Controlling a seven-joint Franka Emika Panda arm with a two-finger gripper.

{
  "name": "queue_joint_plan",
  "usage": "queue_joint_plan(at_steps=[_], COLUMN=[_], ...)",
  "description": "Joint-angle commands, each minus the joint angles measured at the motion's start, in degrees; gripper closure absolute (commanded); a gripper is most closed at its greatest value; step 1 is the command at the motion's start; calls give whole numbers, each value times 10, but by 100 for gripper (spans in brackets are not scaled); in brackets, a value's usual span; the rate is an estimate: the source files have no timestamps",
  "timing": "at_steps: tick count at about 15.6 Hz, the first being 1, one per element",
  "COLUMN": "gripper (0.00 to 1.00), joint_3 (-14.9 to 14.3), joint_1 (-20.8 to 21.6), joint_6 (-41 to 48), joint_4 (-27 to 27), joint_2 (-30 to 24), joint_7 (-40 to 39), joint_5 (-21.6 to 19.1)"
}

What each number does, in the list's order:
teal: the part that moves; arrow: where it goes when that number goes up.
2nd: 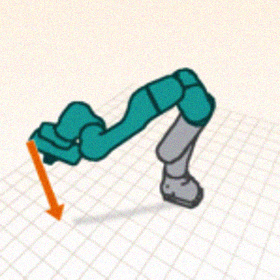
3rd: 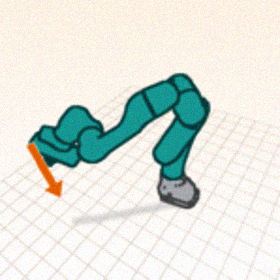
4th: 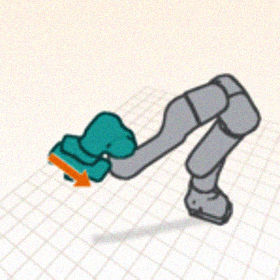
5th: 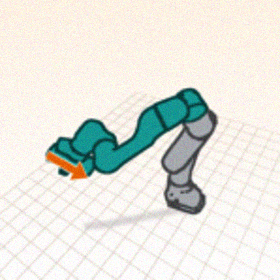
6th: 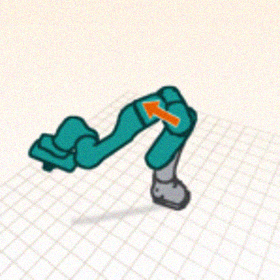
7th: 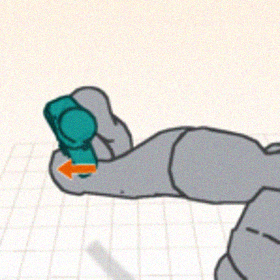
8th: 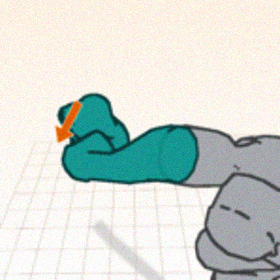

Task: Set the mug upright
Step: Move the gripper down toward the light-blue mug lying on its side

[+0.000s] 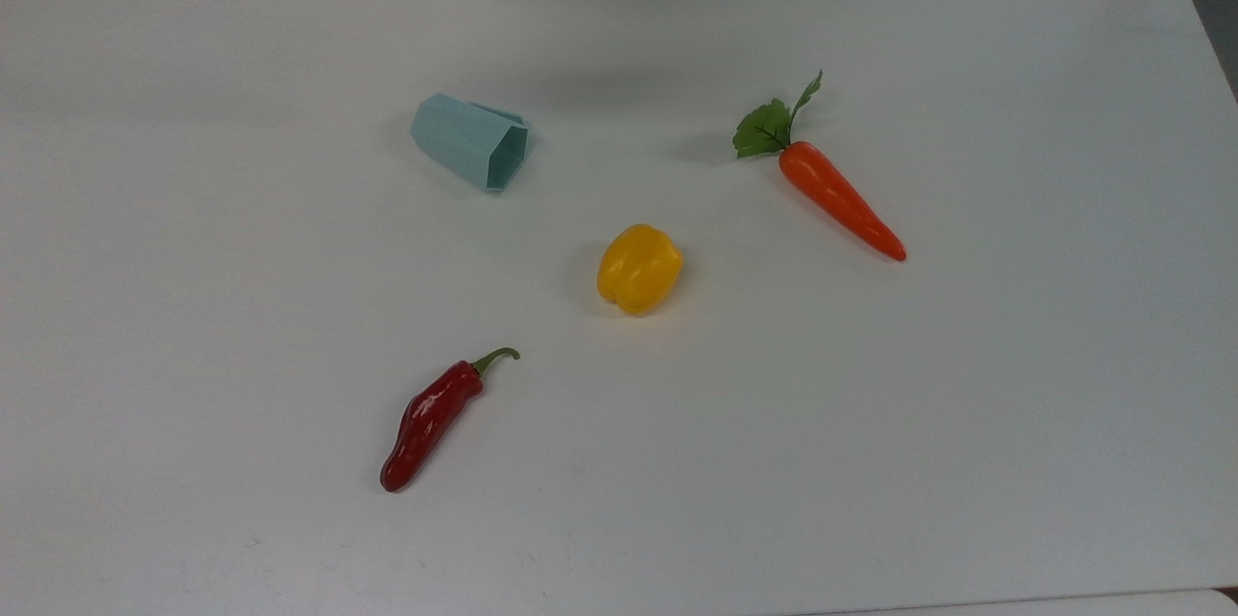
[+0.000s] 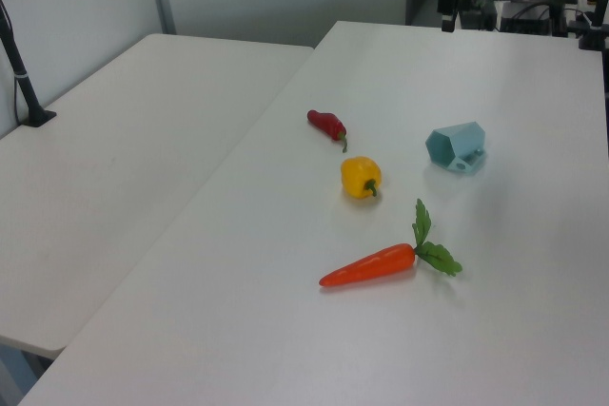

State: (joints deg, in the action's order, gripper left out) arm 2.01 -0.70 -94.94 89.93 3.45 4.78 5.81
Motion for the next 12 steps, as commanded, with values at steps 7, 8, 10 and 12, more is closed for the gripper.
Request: queue_joint_plan(at_steps=[7, 8, 10, 12], gripper=[0, 0, 0, 0], joint_3=[-3, -1, 1, 1], joint_1=[13, 15, 31, 50], joint_6=[18, 16, 18, 22], joint_4=[19, 21, 20, 21], joint_2=[-4, -2, 15, 34], joint_7=[-4, -4, -1, 36], joint_5=[-1, 4, 46, 85])
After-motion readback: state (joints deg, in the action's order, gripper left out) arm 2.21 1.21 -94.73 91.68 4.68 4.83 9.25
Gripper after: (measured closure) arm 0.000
